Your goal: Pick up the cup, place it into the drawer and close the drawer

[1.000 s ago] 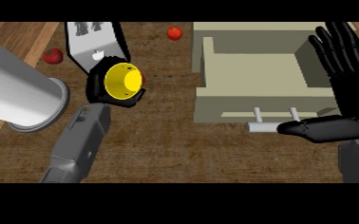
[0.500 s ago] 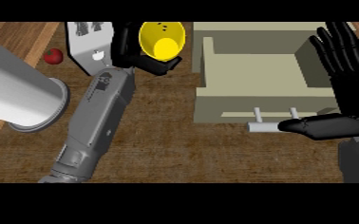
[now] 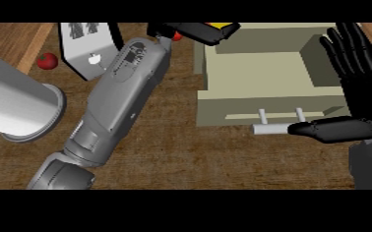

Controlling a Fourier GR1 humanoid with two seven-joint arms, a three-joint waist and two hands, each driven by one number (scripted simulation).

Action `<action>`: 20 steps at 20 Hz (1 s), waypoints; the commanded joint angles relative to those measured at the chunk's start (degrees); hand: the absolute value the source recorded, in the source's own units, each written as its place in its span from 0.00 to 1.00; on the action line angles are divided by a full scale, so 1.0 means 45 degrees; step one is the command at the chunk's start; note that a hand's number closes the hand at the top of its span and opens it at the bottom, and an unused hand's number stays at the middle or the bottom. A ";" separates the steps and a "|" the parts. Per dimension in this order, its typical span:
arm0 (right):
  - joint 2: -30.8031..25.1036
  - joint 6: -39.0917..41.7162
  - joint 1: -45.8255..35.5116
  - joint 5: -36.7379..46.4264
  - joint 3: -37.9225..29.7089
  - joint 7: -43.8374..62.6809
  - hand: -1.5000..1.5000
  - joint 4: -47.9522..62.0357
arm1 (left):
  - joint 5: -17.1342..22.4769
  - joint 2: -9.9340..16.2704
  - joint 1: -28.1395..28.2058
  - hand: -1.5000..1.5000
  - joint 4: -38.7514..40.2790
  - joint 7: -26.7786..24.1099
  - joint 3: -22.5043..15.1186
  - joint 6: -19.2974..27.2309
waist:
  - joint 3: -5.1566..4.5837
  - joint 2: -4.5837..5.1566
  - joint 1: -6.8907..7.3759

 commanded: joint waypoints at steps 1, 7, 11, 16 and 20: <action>-0.0074 -0.0035 -0.1037 -0.0142 -0.0012 0.0165 0.00 0.0463 | 0.1032 -0.0012 -0.1515 1.00 0.1602 0.0937 -0.1327 0.1250 | 0.0002 0.0096 -0.0375; -0.0242 0.0396 -0.0638 -0.0416 -0.0210 -0.0192 0.00 0.0637 | 0.1290 -0.0012 -0.2288 1.00 0.4014 0.1160 -0.2076 0.1509 | 0.0014 0.0206 -0.0678; 0.0111 0.0204 -0.1038 -0.0280 0.0206 -0.0229 0.00 0.0414 | 0.1650 -0.0013 -0.2271 1.00 0.4875 0.1472 -0.2911 0.0655 | 0.0021 0.0383 -0.1253; 0.0094 0.0366 -0.1314 -0.0234 0.0656 0.0191 0.00 0.0104 | 0.1814 -0.0013 -0.2049 1.00 0.5244 0.1965 -0.4138 0.0021 | 0.0016 0.0426 -0.1726; 0.0217 0.0567 -0.1700 -0.0476 0.0754 -0.0046 0.00 0.0382 | 0.2183 -0.0013 -0.1502 0.00 0.5003 0.1362 -0.4603 0.0353 | 0.0022 0.0619 -0.2299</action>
